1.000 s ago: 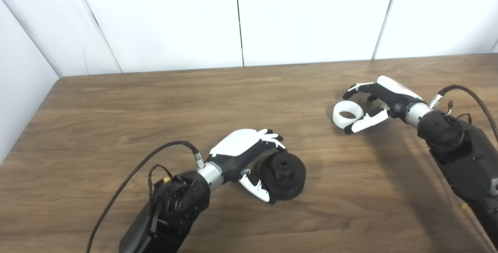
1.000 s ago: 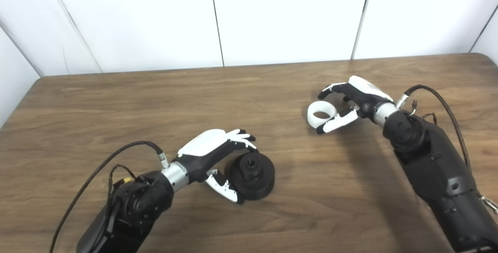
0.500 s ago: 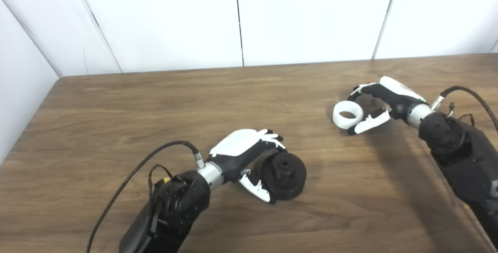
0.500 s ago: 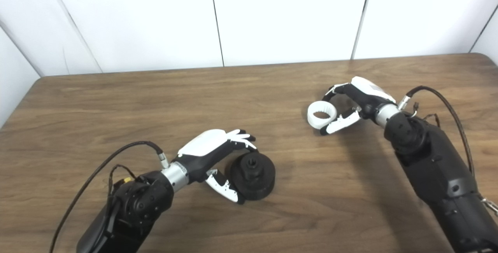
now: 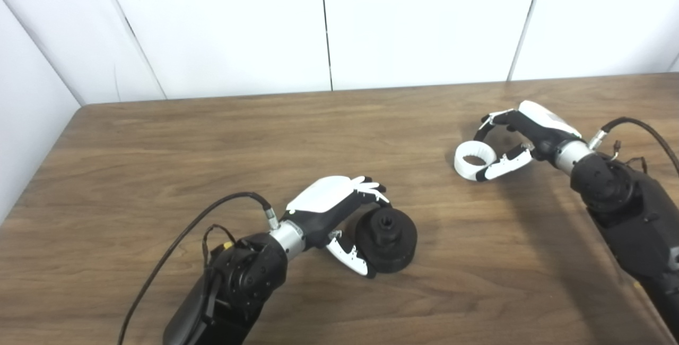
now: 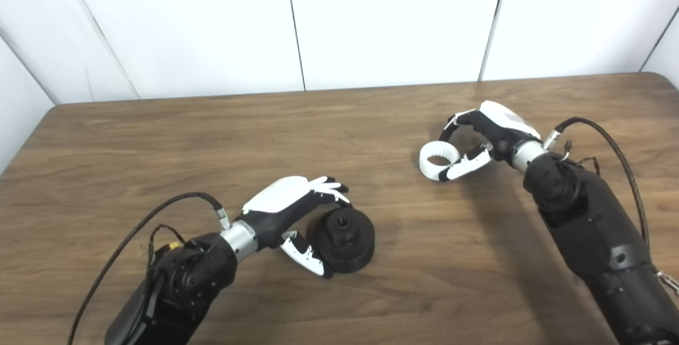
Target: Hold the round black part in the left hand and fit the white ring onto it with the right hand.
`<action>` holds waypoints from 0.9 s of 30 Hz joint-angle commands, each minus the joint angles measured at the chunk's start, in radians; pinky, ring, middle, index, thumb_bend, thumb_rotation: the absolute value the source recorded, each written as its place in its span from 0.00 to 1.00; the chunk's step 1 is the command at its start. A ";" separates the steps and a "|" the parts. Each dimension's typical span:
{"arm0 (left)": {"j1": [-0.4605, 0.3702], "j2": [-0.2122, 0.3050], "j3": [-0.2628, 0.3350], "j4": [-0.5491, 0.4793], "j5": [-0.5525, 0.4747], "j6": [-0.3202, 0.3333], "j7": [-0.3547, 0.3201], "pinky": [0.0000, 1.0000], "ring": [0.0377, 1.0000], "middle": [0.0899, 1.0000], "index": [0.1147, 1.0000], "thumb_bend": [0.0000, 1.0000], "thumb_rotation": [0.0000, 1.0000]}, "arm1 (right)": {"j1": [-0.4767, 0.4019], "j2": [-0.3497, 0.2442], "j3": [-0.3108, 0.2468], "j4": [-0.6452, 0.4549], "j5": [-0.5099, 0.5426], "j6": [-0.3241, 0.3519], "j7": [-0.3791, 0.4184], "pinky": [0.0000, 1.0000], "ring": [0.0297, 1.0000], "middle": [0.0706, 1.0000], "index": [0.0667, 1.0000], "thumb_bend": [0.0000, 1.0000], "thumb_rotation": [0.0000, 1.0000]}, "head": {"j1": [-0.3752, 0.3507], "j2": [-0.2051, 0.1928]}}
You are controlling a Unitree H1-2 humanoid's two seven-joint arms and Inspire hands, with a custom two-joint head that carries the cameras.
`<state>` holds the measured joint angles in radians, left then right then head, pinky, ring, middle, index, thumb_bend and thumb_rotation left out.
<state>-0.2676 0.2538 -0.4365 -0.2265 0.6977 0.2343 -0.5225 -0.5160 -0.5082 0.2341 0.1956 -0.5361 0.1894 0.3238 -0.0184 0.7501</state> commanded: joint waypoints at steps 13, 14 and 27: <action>-0.011 0.006 0.010 -0.005 0.000 0.015 0.004 0.88 0.99 0.93 0.68 0.90 0.14 | -0.034 -0.007 -0.026 -0.002 0.019 -0.064 -0.062 0.83 0.93 0.85 0.56 0.87 0.18 | 0.000 -0.001; -0.011 0.005 0.011 -0.006 0.000 0.018 0.003 0.88 0.99 0.93 0.68 0.90 0.14 | -0.033 -0.008 -0.026 -0.003 0.020 -0.066 -0.062 0.83 0.93 0.85 0.56 0.87 0.18 | -0.001 0.000; -0.021 0.002 0.008 0.005 0.001 0.017 0.001 0.88 0.99 0.93 0.68 0.90 0.14 | -0.038 -0.015 -0.042 -0.012 0.022 -0.067 -0.062 0.85 0.93 0.85 0.46 0.55 0.15 | -0.001 -0.007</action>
<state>-0.2660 0.2512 -0.4364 -0.2261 0.6978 0.2353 -0.5197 -0.5148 -0.5040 0.2144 0.2147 -0.5190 0.1443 0.2876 -0.0184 0.7424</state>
